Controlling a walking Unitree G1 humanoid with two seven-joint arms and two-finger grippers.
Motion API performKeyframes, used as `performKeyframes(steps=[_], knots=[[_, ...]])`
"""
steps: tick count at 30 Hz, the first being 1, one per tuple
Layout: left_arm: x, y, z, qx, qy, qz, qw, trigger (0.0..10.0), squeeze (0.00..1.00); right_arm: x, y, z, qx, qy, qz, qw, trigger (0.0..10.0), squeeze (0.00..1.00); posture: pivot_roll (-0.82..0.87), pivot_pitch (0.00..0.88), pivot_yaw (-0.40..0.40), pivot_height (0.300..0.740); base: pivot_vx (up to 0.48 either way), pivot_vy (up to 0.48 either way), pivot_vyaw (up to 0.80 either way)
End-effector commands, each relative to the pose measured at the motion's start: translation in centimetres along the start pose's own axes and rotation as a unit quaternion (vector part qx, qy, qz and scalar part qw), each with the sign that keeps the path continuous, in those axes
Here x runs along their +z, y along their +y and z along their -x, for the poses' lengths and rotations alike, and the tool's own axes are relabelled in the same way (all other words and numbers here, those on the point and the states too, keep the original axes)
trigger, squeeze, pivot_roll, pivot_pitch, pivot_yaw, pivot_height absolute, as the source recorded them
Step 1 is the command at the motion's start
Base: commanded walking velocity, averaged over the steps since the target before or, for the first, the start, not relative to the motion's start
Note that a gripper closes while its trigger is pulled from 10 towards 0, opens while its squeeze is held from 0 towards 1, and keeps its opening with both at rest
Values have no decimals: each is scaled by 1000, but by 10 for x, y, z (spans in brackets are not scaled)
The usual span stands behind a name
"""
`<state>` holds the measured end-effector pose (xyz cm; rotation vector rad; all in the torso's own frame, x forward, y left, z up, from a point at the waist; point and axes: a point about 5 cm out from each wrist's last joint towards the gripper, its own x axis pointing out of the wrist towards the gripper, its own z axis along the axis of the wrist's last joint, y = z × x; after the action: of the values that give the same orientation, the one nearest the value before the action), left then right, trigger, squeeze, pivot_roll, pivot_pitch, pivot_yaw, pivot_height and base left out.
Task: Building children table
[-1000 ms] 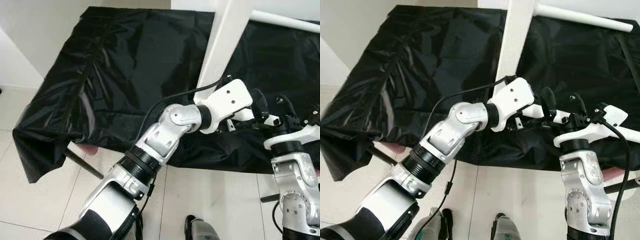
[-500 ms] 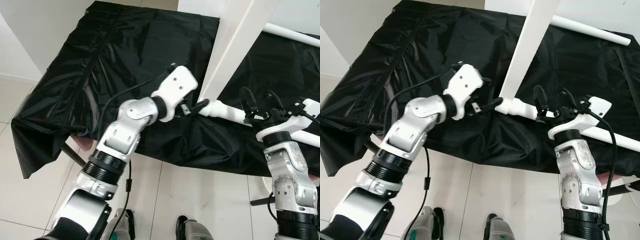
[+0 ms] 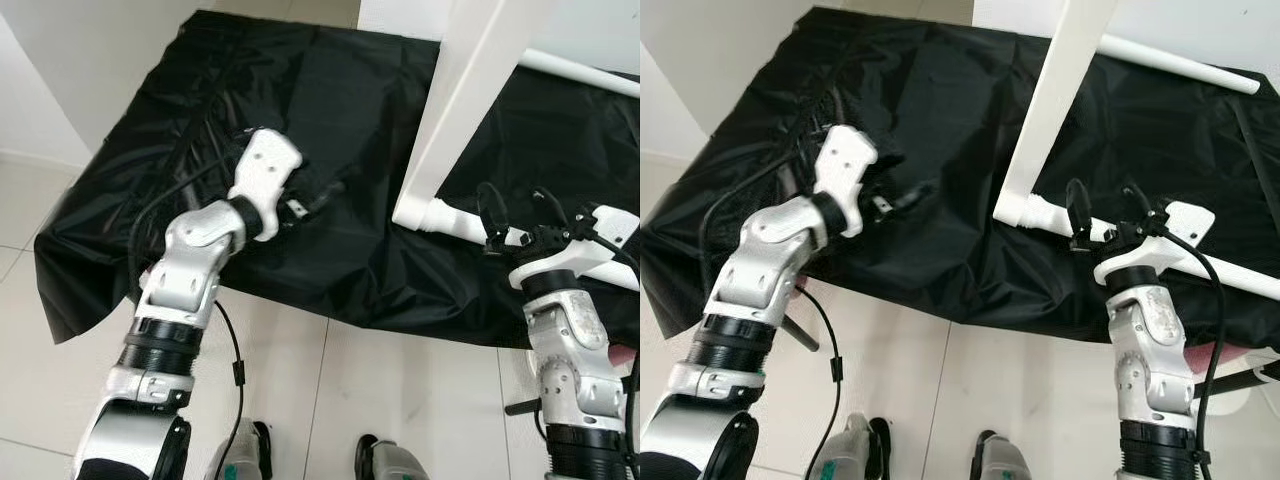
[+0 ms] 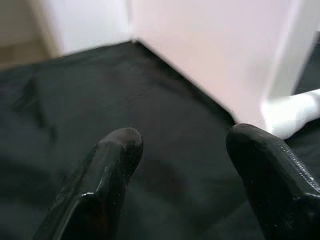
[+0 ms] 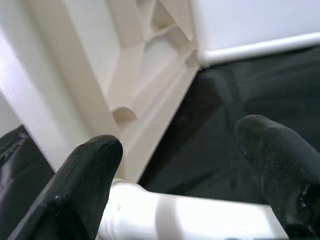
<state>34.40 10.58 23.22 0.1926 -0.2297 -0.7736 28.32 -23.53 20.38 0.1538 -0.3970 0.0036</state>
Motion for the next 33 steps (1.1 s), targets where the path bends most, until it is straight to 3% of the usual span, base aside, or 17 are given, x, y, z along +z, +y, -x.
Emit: performKeyframes(steps=[1,9,12,13,17,23,24,28,33], knots=[[-10,14,6,129,2,30,991,10000,0,-3,-5,0,-19,-7,1,1000,10000,1000,56,155,0,740,0,0,0],[-27,29,15,206,21,49,977,10000,0,-11,3,-2,-25,3,40,999,10000,1000,47,138,5,740,0,0,0],[-46,34,23,256,42,60,964,10000,0,-18,10,0,-40,19,86,995,10000,1000,34,128,6,740,0,0,0],[-50,33,24,265,40,73,961,10000,0,-21,11,1,-41,19,98,994,10000,0,32,124,10,740,0,0,0],[-56,31,25,270,39,91,958,10000,0,-25,13,4,-46,21,101,994,10000,0,30,122,11,740,0,0,0],[-58,8,27,256,-7,123,959,10000,0,-34,22,22,-40,15,114,993,10000,0,36,120,5,740,0,0,0],[-55,-2,27,246,-18,117,962,10000,0,-37,28,30,-38,23,112,993,10000,0,45,122,1,740,0,0,0],[-56,-16,30,231,-31,116,966,10000,0,-44,35,39,-42,35,112,992,10000,0,59,124,-2,740,0,0,0],[-62,-21,33,227,-24,108,968,10000,0,-52,40,42,-47,43,109,992,10000,0,66,112,1,740,0,0,0]])
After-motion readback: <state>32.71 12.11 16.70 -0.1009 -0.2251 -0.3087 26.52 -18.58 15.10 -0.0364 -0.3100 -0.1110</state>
